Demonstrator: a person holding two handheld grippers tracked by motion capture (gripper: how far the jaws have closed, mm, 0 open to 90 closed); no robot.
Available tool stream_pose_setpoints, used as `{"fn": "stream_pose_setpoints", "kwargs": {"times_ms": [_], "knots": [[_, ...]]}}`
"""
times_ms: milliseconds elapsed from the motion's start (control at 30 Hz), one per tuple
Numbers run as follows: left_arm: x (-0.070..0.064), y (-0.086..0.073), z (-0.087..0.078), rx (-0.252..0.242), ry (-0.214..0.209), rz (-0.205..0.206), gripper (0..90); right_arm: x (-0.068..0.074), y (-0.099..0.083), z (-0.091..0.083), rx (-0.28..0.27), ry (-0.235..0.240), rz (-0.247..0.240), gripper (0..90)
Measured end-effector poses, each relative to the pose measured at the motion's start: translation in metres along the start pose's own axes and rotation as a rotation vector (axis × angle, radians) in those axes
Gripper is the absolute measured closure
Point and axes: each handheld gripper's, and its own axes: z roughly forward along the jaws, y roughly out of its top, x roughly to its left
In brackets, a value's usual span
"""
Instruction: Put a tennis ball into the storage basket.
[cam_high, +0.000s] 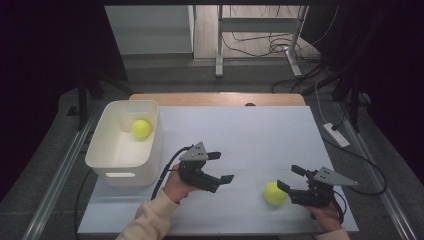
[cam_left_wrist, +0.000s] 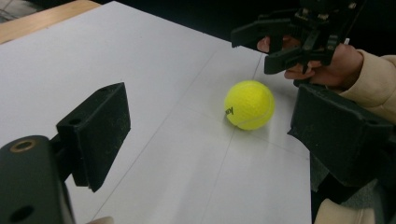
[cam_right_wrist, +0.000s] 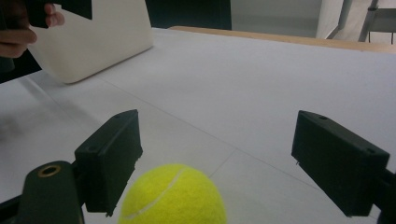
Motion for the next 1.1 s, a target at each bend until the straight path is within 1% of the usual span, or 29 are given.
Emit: {"fn": "stream_pose_setpoints", "kwargs": {"times_ms": [33, 133, 233, 567, 633, 700, 833, 1033, 1100], "knots": [[-0.001, 0.0, 0.004, 0.009, -0.006, 0.001, 12.7, 0.0, 0.0, 0.0, -0.003, -0.001, 0.002, 16.0], [-0.001, -0.001, 0.007, 0.014, -0.011, 0.0, 12.7, -0.001, 0.001, -0.001, -0.007, -0.001, 0.009, 16.0], [-0.003, -0.001, 0.012, 0.019, -0.022, 0.009, 12.7, -0.002, 0.001, -0.002, -0.015, -0.003, 0.02, 16.0], [-0.005, -0.002, 0.031, 0.048, -0.047, 0.02, 12.9, -0.002, 0.0, -0.003, -0.014, -0.006, 0.019, 16.0], [-0.007, -0.003, 0.036, 0.06, -0.048, 0.029, 12.8, -0.002, 0.0, -0.004, -0.015, -0.008, 0.021, 16.0], [-0.011, -0.004, 0.042, 0.067, -0.029, 0.049, 12.7, -0.002, 0.0, -0.004, -0.016, -0.01, 0.018, 16.0], [-0.013, -0.005, 0.049, 0.083, -0.039, 0.057, 12.7, -0.003, 0.0, -0.004, -0.016, -0.011, 0.02, 16.0], [-0.014, -0.006, 0.055, 0.09, -0.05, 0.048, 12.7, -0.003, 0.0, -0.005, -0.018, -0.015, 0.02, 16.0], [-0.015, -0.007, 0.058, 0.099, -0.057, 0.052, 12.7, -0.003, 0.0, -0.005, -0.02, -0.014, 0.022, 16.1]]}}
